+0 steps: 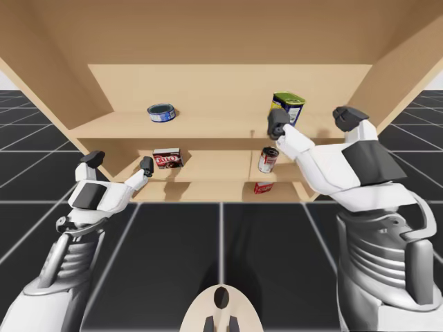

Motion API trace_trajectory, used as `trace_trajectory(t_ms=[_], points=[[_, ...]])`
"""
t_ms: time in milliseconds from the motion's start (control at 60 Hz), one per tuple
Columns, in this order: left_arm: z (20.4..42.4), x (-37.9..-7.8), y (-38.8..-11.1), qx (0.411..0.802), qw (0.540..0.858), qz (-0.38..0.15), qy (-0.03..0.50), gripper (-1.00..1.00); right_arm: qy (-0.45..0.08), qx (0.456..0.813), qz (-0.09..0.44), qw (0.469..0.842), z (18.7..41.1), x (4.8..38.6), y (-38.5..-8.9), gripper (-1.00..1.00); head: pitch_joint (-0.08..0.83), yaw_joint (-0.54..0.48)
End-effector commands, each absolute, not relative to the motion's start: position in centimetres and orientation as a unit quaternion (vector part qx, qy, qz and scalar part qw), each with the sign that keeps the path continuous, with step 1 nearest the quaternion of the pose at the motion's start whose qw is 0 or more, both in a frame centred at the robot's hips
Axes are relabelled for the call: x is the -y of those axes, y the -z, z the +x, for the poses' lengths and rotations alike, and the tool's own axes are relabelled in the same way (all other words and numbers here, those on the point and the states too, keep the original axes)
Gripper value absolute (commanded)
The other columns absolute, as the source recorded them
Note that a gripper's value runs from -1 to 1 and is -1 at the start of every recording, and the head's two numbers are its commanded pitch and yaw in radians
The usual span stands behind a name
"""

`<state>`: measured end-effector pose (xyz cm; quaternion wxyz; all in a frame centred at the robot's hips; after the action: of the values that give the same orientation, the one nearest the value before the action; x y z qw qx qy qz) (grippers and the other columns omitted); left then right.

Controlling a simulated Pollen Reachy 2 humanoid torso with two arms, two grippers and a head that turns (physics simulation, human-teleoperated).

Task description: Look through the shelves, find the meat can, and take it.

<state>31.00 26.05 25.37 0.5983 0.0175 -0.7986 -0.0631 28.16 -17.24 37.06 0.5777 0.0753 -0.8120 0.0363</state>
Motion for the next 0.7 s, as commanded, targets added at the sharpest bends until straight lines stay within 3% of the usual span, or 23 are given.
trace_trajectory(t_ms=[17, 267, 517, 533, 550, 583, 700], points=[[30.9, -26.0, -25.4, 0.799, 0.598, 0.017, 0.064, -1.0, -0.031, 0.773, 0.068, 0.63, 31.3, 16.7, -36.9, -1.0, 0.176, -0.23], [30.9, -26.0, -25.4, 0.799, 0.597, 0.016, 0.064, -1.0, -0.041, 0.754, 0.067, 0.652, 35.4, 15.8, -37.2, -1.0, 0.184, -0.22], [30.8, -26.1, -25.4, 0.8, 0.597, 0.015, 0.063, -1.0, -0.052, 0.732, 0.051, 0.678, 37.5, 15.8, -36.2, -0.96, 0.193, -0.21], [30.8, -26.1, -25.4, 0.8, 0.597, 0.015, 0.063, -1.0, -0.052, 0.733, 0.048, 0.677, 37.6, 15.8, -36.2, -0.73, 0.193, -0.21], [30.8, -26.1, -25.5, 0.8, 0.597, 0.015, 0.063, -1.0, -0.047, 0.735, 0.044, 0.675, 37.7, 15.9, -36.1, 0.55, 0.194, -0.21], [30.8, -26.1, -25.5, 0.8, 0.597, 0.015, 0.063, -1.0, -0.045, 0.738, 0.04, 0.673, 37.7, 15.9, -36.1, 0.99, 0.194, -0.21], [30.8, -26.1, -25.4, 0.8, 0.597, 0.015, 0.063, -1.0, -0.045, 0.744, 0.042, 0.665, 37.1, 16.1, -36.4, 1.0, 0.196, -0.21]])
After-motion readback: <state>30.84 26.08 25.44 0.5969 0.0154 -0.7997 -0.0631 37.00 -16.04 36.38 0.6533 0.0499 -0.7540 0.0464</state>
